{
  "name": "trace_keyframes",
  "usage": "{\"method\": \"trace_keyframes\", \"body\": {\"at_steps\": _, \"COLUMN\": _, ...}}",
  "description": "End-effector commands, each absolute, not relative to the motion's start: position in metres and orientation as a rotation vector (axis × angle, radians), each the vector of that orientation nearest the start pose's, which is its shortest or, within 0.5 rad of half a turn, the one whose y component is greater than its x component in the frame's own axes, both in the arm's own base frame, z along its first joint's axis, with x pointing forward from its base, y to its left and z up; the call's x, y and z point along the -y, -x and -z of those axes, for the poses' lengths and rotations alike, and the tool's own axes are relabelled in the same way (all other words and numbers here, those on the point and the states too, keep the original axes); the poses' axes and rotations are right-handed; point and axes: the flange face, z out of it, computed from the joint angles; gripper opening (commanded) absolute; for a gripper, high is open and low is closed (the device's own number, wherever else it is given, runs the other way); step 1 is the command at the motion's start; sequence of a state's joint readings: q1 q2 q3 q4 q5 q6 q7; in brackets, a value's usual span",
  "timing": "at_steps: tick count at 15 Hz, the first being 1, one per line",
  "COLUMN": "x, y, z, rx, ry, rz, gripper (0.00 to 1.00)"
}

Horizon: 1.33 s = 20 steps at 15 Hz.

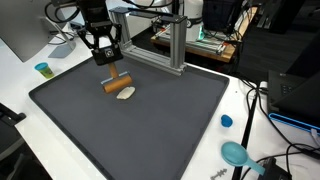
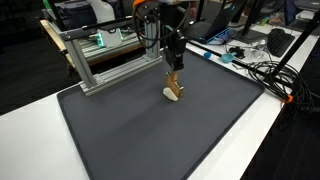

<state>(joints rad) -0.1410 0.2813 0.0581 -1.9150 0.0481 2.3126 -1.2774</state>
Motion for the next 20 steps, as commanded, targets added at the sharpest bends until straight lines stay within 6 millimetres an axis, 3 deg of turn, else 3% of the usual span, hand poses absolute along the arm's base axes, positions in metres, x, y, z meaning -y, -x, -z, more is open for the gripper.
{"method": "trace_keyframes", "body": {"at_steps": 1, "x": 0.053, "y": -0.624, "z": -0.36, "rx": 1.743, "ry": 2.635, "rz": 0.193, "gripper": 0.47}}
{"method": "trace_keyframes", "body": {"at_steps": 2, "x": 0.052, "y": -0.624, "z": -0.36, "rx": 1.749, "ry": 2.629, "rz": 0.194, "gripper": 0.22}}
{"method": "trace_keyframes", "body": {"at_steps": 12, "x": 0.029, "y": -0.616, "z": -0.326, "rx": 1.989, "ry": 2.518, "rz": 0.063, "gripper": 0.22}}
{"method": "trace_keyframes", "body": {"at_steps": 20, "x": 0.009, "y": -0.613, "z": -0.303, "rx": 2.008, "ry": 2.482, "rz": 0.095, "gripper": 0.22}}
